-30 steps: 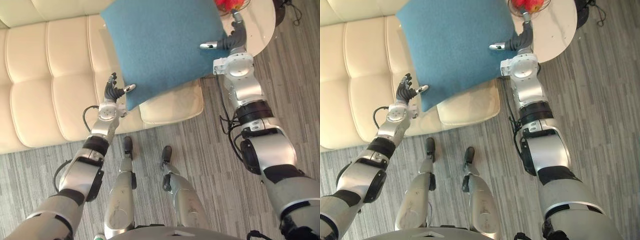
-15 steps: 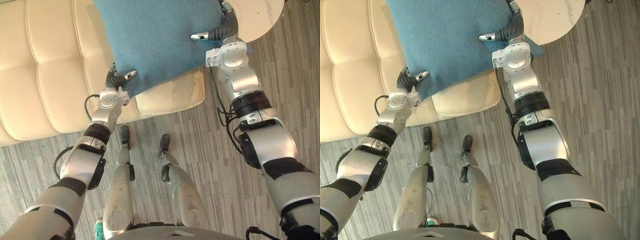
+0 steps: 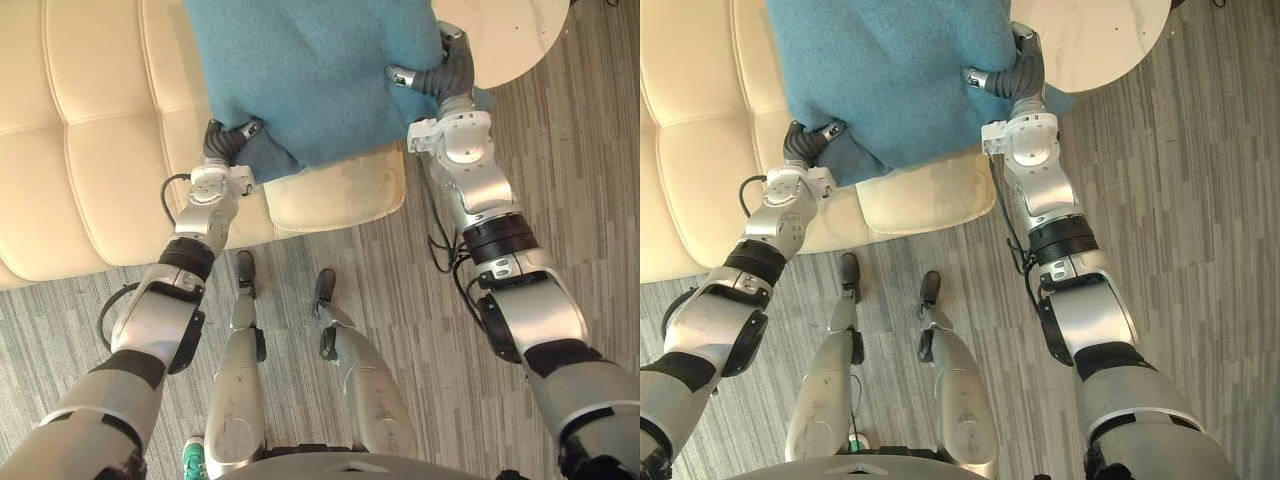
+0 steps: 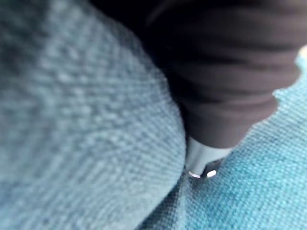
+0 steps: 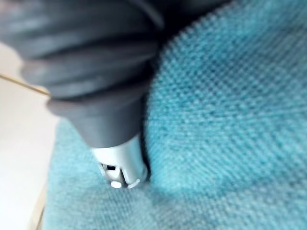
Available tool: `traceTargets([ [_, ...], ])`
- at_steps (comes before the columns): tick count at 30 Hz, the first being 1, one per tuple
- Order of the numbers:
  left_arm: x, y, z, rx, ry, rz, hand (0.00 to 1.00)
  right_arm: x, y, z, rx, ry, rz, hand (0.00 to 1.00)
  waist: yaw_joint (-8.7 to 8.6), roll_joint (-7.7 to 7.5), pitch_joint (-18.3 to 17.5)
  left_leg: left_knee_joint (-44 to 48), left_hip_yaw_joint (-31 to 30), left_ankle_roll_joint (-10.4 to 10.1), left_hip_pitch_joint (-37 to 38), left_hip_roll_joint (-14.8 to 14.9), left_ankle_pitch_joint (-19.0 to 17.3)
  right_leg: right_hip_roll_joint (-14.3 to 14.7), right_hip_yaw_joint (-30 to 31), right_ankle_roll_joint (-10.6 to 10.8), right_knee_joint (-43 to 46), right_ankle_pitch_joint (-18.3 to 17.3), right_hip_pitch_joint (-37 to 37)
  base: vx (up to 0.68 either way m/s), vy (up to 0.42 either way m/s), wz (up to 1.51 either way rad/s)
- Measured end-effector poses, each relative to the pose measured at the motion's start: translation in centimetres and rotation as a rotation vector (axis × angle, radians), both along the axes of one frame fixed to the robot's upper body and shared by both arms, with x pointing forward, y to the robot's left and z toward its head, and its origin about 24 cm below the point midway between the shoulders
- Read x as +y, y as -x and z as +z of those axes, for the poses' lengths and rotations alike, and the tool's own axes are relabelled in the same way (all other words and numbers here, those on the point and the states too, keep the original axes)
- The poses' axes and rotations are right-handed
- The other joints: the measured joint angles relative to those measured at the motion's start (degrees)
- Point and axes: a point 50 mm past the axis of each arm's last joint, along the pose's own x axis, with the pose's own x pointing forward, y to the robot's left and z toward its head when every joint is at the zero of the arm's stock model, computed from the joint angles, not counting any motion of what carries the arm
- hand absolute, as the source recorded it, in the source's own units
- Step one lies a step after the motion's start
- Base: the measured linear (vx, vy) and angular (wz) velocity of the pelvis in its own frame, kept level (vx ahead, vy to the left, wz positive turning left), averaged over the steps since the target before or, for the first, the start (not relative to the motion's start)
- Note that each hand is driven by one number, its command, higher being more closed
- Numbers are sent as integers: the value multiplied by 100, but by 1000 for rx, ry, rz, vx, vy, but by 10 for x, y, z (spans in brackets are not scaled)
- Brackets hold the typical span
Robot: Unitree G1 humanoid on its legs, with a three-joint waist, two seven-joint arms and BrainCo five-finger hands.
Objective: Pick up cushions and gather them together orderly.
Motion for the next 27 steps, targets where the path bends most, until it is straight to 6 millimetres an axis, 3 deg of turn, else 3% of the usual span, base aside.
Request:
traceTargets([
  [7,5,8,1,-49,-62,4,100,-3,15,-45,44,-53,2,100,-7,0,12,-2,-44,-31,196,-12,-17,-42,-24,-8,259,-160,87,36,-26,4],
  [9,5,14,-7,-57,-87,-1,100,-2,21,-67,86,-75,5,100,-26,-1,10,-2,-115,-71,294,-14,-54,-50,-77,7,263,-206,213,38,-31,14],
  [16,-1,42,-42,-48,-91,-16,100,-2,54,-107,118,-127,-13,100,36,0,3,-1,-138,-113,575,-31,-104,-99,-110,22,376,-354,462,35,-27,6],
  [20,-6,72,-61,-68,-104,-11,100,-1,82,-135,164,-164,-23,100,57,9,-9,-2,-302,-149,933,-140,-134,-215,-205,22,651,-620,760,62,-51,20],
  [22,-7,97,-69,-95,-94,-1,100,-2,102,-151,199,-174,-39,100,52,23,-25,-3,-387,-116,1141,-159,-160,-233,-298,29,655,-705,1022,46,-45,28],
  [27,-10,149,-110,14,-31,34,100,-1,143,-193,348,-145,-29,100,164,100,-877,-37,-405,-78,1467,-222,-416,-307,-412,113,613,-887,1446,51,-15,16],
])
